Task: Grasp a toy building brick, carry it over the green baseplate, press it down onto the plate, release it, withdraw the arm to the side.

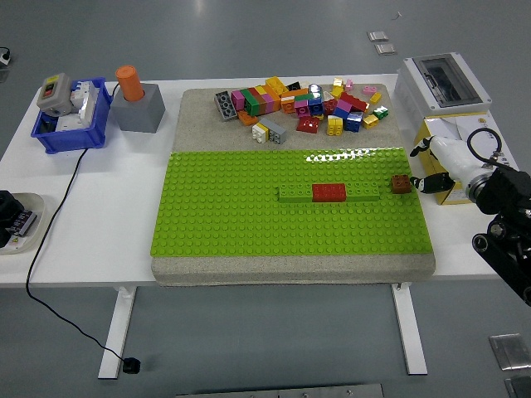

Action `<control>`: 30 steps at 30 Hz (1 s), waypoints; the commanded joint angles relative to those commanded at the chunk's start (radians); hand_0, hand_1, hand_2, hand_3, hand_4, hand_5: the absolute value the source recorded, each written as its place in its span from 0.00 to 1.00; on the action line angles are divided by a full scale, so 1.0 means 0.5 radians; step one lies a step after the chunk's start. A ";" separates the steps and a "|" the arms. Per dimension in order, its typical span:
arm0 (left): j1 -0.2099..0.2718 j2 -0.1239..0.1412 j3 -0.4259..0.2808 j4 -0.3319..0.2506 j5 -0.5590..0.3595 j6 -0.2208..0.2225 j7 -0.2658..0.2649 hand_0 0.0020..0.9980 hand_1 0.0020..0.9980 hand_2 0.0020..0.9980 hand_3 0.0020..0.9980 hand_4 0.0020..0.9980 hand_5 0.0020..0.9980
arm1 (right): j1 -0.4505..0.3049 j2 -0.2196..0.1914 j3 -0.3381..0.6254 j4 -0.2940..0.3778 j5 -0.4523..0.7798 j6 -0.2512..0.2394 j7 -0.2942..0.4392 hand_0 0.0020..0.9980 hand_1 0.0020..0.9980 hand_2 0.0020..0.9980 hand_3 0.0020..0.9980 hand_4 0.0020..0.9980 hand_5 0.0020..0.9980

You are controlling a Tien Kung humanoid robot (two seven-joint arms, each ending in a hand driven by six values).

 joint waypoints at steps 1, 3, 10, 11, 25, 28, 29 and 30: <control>0.000 0.000 0.000 0.000 0.000 0.000 0.000 0.66 0.61 0.60 0.65 0.67 0.19 | 0.001 0.000 -0.002 -0.001 0.001 0.000 0.000 0.79 0.78 0.81 0.69 0.74 0.16; -0.002 0.001 0.002 0.000 0.000 0.000 -0.001 0.66 0.61 0.60 0.65 0.67 0.19 | 0.007 0.002 -0.016 -0.014 0.007 0.003 -0.001 0.79 0.78 0.81 0.69 0.74 0.16; 0.003 -0.003 0.007 0.000 -0.010 0.001 0.002 0.66 0.61 0.59 0.65 0.67 0.19 | 0.004 0.006 -0.042 -0.005 0.032 0.010 -0.004 0.79 0.78 0.81 0.69 0.74 0.18; 0.004 -0.002 0.007 0.000 -0.010 0.001 0.003 0.66 0.61 0.59 0.65 0.67 0.19 | 0.003 0.006 -0.047 0.000 0.039 0.011 -0.004 0.79 0.78 0.81 0.69 0.74 0.18; 0.006 -0.003 0.013 0.000 -0.014 0.002 0.005 0.66 0.61 0.59 0.65 0.67 0.19 | 0.027 0.041 -0.129 -0.085 0.097 0.009 0.008 0.79 0.78 0.81 0.69 0.74 0.18; 0.007 -0.002 0.015 0.000 -0.015 0.002 0.006 0.66 0.61 0.59 0.65 0.67 0.19 | 0.035 0.052 -0.134 -0.104 0.099 0.000 0.016 0.79 0.78 0.81 0.69 0.74 0.18; 0.007 -0.002 0.017 0.000 -0.016 0.002 0.006 0.66 0.61 0.59 0.65 0.67 0.19 | 0.037 0.057 -0.136 -0.111 0.101 -0.004 0.019 0.79 0.78 0.81 0.64 0.74 0.19; 0.007 -0.003 0.019 0.000 -0.018 0.002 0.005 0.66 0.61 0.59 0.65 0.67 0.19 | 0.039 0.060 -0.137 -0.116 0.103 -0.006 0.021 0.79 0.78 0.81 0.64 0.74 0.19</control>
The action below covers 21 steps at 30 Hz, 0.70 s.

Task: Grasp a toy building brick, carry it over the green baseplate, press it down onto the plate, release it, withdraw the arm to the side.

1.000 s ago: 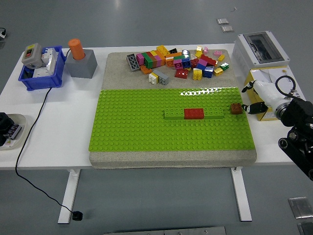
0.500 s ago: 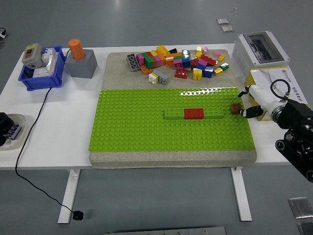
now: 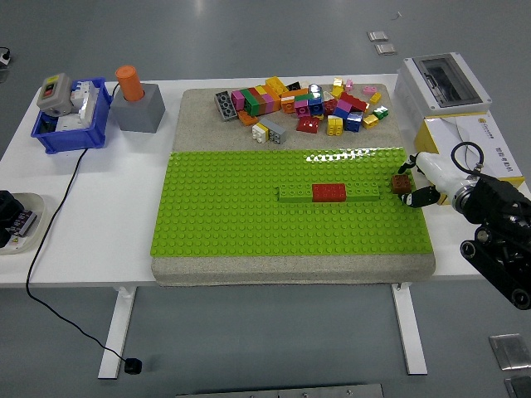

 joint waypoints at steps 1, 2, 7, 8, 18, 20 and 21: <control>0.000 -0.001 0.002 0.000 -0.001 0.000 0.000 0.66 0.61 0.59 0.65 0.67 0.19 | 0.002 0.003 -0.002 -0.006 0.002 -0.003 0.002 0.79 0.78 0.81 0.64 0.74 0.19; -0.001 -0.001 0.003 0.000 -0.002 0.000 0.000 0.66 0.61 0.59 0.65 0.67 0.19 | 0.003 0.006 -0.003 -0.011 0.004 -0.005 0.003 0.79 0.78 0.81 0.64 0.74 0.19; 0.000 0.000 0.006 0.000 -0.006 0.001 0.000 0.66 0.61 0.59 0.65 0.67 0.19 | 0.006 0.016 -0.010 -0.041 0.012 -0.015 0.010 0.78 0.78 0.80 0.61 0.73 0.20; 0.001 0.000 0.006 0.000 -0.007 0.001 0.000 0.66 0.61 0.59 0.65 0.67 0.19 | 0.006 0.017 -0.010 -0.047 0.013 -0.016 0.012 0.78 0.78 0.80 0.61 0.73 0.20; 0.003 0.000 0.019 0.000 -0.016 0.002 -0.001 0.66 0.61 0.59 0.65 0.67 0.19 | 0.006 0.024 -0.024 -0.065 0.018 -0.045 0.026 0.78 0.77 0.78 0.54 0.70 0.21; 0.002 0.001 0.019 0.000 -0.017 0.002 -0.001 0.66 0.61 0.59 0.65 0.67 0.19 | 0.007 0.025 -0.026 -0.066 0.017 -0.048 0.027 0.78 0.77 0.78 0.54 0.70 0.21; 0.001 0.001 0.019 0.000 -0.017 0.002 -0.001 0.66 0.61 0.59 0.65 0.67 0.19 | 0.007 0.024 -0.026 -0.066 0.016 -0.050 0.028 0.78 0.77 0.78 0.54 0.70 0.21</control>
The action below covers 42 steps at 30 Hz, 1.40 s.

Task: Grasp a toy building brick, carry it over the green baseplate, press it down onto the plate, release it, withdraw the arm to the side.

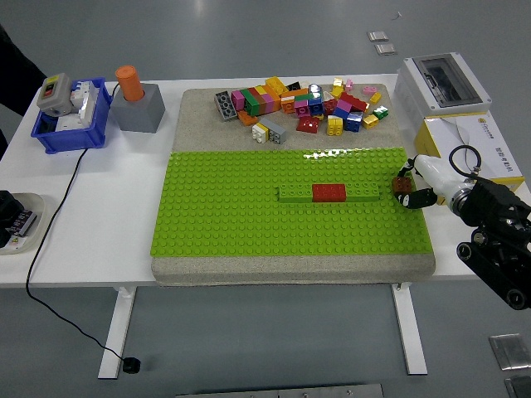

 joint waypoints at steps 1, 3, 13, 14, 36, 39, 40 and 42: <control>0.000 0.000 0.000 0.000 0.000 0.000 0.000 0.66 0.61 0.59 0.65 0.67 0.19 | 0.000 -0.001 0.000 0.002 -0.001 -0.002 0.001 0.78 0.77 0.78 0.54 0.70 0.21; -0.001 -0.001 0.000 0.000 -0.001 0.000 0.000 0.66 0.61 0.59 0.65 0.67 0.19 | 0.000 -0.004 0.001 0.010 -0.004 -0.011 0.005 0.78 0.77 0.77 0.53 0.69 0.21; -0.002 -0.003 -0.007 0.000 0.002 0.000 0.000 0.66 0.61 0.59 0.65 0.67 0.19 | 0.015 -0.035 0.008 0.187 -0.041 -0.053 0.013 0.77 0.76 0.78 0.53 0.69 0.21; -0.002 -0.003 -0.007 0.000 0.002 0.000 0.000 0.66 0.61 0.59 0.65 0.67 0.19 | 0.016 -0.037 0.007 0.210 -0.042 -0.053 0.010 0.77 0.76 0.78 0.53 0.68 0.22; -0.016 0.012 -0.009 0.000 0.013 0.000 0.013 0.66 0.61 0.59 0.65 0.67 0.19 | 0.373 0.386 -0.386 0.050 0.224 0.008 0.013 0.77 0.76 0.78 0.53 0.66 0.24; -0.015 0.012 -0.007 0.000 0.013 -0.001 0.015 0.66 0.61 0.59 0.65 0.67 0.19 | 0.396 0.430 -0.415 0.003 0.236 0.010 0.015 0.77 0.76 0.78 0.53 0.66 0.23; -0.016 0.012 -0.005 0.000 0.013 -0.001 0.014 0.66 0.61 0.59 0.65 0.67 0.19 | 0.401 0.442 -0.423 -0.011 0.240 0.010 0.015 0.77 0.76 0.78 0.53 0.66 0.23; -0.018 0.012 -0.003 0.000 0.015 -0.001 0.014 0.66 0.61 0.59 0.65 0.67 0.19 | 0.413 0.470 -0.442 -0.044 0.248 0.009 0.018 0.77 0.76 0.78 0.53 0.66 0.23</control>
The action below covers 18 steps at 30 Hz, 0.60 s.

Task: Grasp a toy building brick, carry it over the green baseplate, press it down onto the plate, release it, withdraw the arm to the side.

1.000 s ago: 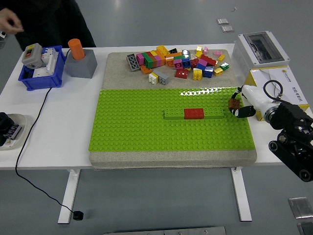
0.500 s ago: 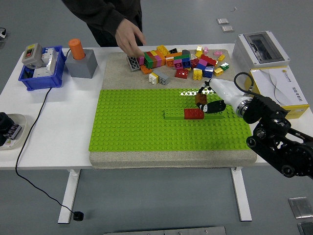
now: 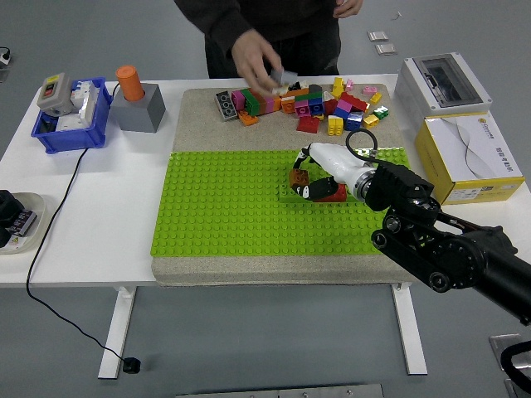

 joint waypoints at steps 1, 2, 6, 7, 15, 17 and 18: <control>-0.001 0.000 0.000 0.000 0.001 0.000 0.000 0.66 0.61 0.59 0.65 0.67 0.19 | 0.005 0.011 -0.008 -0.013 0.003 0.000 0.001 0.77 0.76 0.78 0.53 0.66 0.23; -0.001 0.001 0.000 0.000 0.002 0.000 0.000 0.66 0.61 0.59 0.65 0.67 0.19 | 0.010 0.024 -0.014 -0.029 0.006 -0.001 0.003 0.77 0.76 0.78 0.53 0.66 0.24; -0.003 0.002 0.001 0.000 0.006 0.000 0.001 0.66 0.61 0.59 0.65 0.67 0.19 | 0.030 0.067 -0.025 -0.089 0.003 -0.003 0.007 0.77 0.76 0.78 0.53 0.66 0.24; -0.003 0.002 0.002 0.000 0.007 0.000 0.001 0.66 0.61 0.59 0.65 0.67 0.19 | 0.036 0.077 -0.026 -0.108 -0.001 -0.005 0.008 0.77 0.76 0.78 0.53 0.66 0.24; -0.008 0.005 0.013 0.000 0.006 0.000 0.003 0.66 0.61 0.59 0.65 0.67 0.19 | 0.055 0.126 -0.027 -0.209 -0.021 -0.015 0.014 0.77 0.76 0.78 0.53 0.68 0.26; -0.008 0.005 0.015 0.000 0.004 0.000 0.003 0.66 0.61 0.59 0.65 0.67 0.19 | 0.055 0.131 -0.033 -0.222 -0.020 -0.015 0.014 0.77 0.76 0.78 0.53 0.68 0.26; -0.008 0.005 0.017 0.000 0.003 0.000 0.003 0.66 0.61 0.59 0.65 0.67 0.19 | 0.055 0.133 -0.038 -0.229 -0.019 -0.016 0.015 0.77 0.76 0.78 0.53 0.68 0.26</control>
